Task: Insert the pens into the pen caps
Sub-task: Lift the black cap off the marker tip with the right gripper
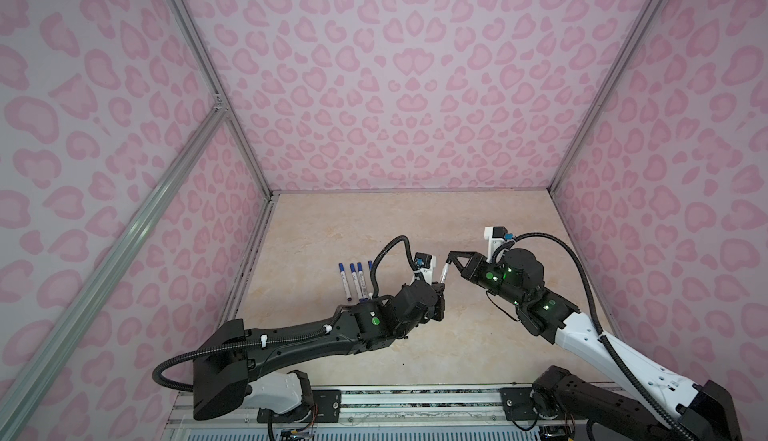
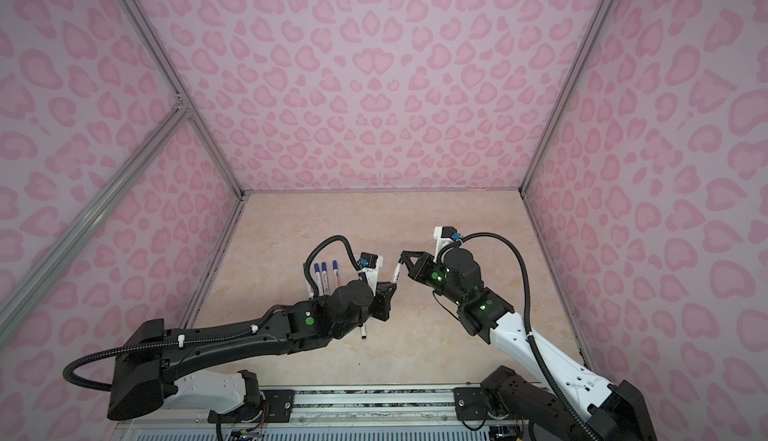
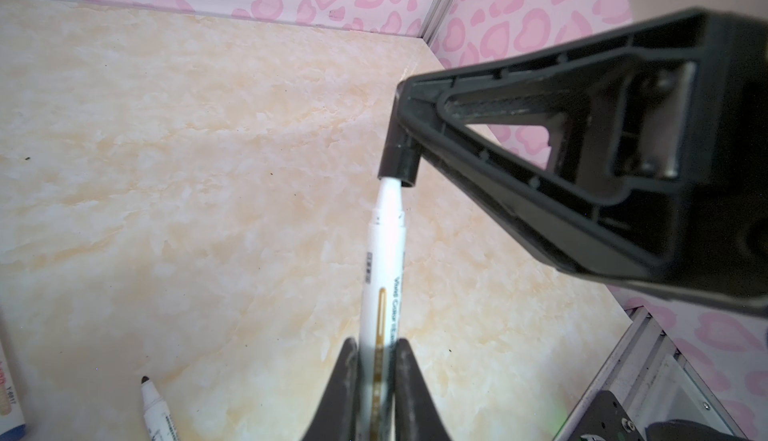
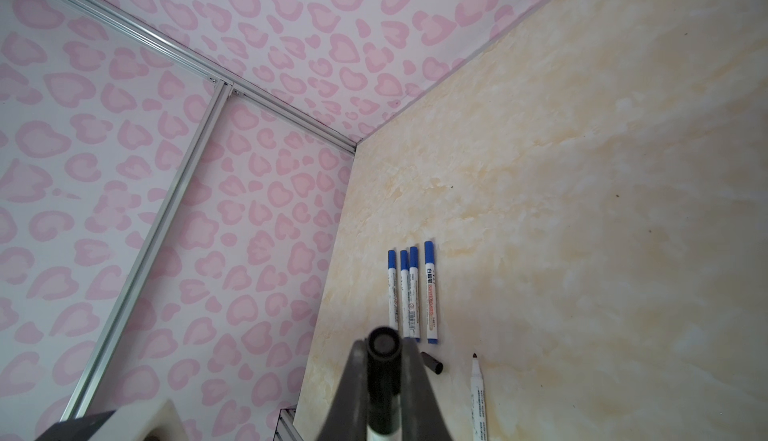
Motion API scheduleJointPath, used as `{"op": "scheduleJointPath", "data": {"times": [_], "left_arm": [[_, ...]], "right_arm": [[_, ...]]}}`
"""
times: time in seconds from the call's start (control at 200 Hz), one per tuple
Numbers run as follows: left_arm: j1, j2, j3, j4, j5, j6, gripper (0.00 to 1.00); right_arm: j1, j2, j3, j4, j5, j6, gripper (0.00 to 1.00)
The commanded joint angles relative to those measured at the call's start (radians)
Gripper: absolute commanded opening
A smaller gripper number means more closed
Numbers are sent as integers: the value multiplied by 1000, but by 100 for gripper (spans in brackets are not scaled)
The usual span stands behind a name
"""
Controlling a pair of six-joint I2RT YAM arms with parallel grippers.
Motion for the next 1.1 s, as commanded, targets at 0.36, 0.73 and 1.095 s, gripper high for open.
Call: {"op": "scheduleJointPath", "data": {"times": [0.36, 0.73, 1.095], "left_arm": [[4, 9, 0, -17, -53, 5, 3], [4, -12, -10, -17, -81, 25, 3], [4, 3, -9, -9, -59, 24, 3]], "right_arm": [[11, 74, 21, 26, -17, -12, 2], [0, 83, 45, 5, -66, -23, 2], [-67, 120, 71, 14, -122, -20, 2]]}}
